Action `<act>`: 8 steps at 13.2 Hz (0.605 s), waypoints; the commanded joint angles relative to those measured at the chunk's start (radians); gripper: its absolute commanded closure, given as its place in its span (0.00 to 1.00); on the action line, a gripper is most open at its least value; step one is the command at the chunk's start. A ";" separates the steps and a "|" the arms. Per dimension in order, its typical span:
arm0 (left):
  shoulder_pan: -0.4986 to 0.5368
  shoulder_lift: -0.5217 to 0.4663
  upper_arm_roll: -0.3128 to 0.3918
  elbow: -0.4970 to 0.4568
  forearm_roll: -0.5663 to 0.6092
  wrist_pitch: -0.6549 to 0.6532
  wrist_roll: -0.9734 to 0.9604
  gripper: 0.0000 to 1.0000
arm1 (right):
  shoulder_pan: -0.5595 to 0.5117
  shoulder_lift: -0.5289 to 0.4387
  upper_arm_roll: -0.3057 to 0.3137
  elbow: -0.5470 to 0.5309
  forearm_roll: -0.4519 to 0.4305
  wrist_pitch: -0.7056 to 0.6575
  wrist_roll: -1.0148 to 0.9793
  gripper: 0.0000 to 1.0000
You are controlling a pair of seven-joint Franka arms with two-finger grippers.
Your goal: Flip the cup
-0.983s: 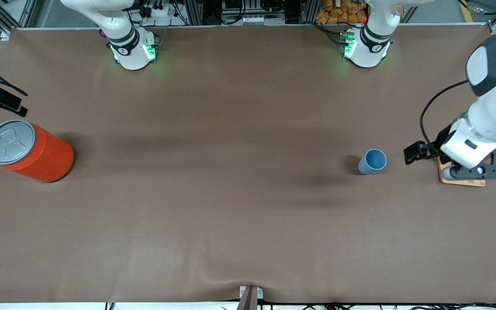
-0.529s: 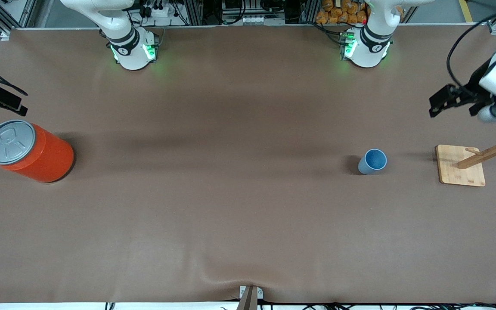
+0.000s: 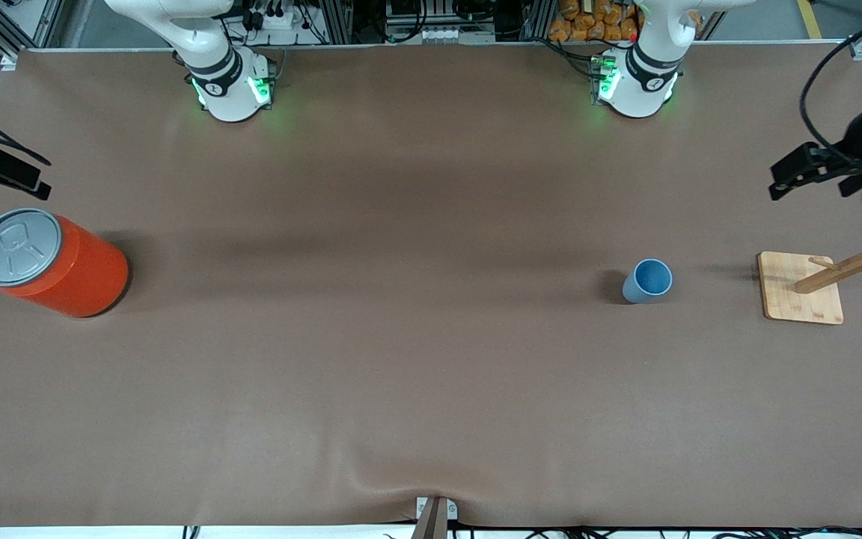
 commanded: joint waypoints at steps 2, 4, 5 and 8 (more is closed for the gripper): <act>-0.016 -0.003 0.059 0.032 -0.046 -0.023 0.083 0.00 | -0.013 0.009 0.010 0.024 0.002 -0.022 0.009 0.00; -0.021 -0.002 0.056 0.029 -0.053 -0.039 0.075 0.00 | -0.013 0.011 0.010 0.024 0.002 -0.022 0.009 0.00; -0.021 0.000 0.058 0.030 -0.050 -0.039 0.072 0.00 | -0.013 0.011 0.010 0.024 0.002 -0.024 0.009 0.00; -0.021 -0.003 0.053 0.035 -0.041 -0.045 0.013 0.00 | -0.010 0.011 0.010 0.024 0.003 -0.024 0.009 0.00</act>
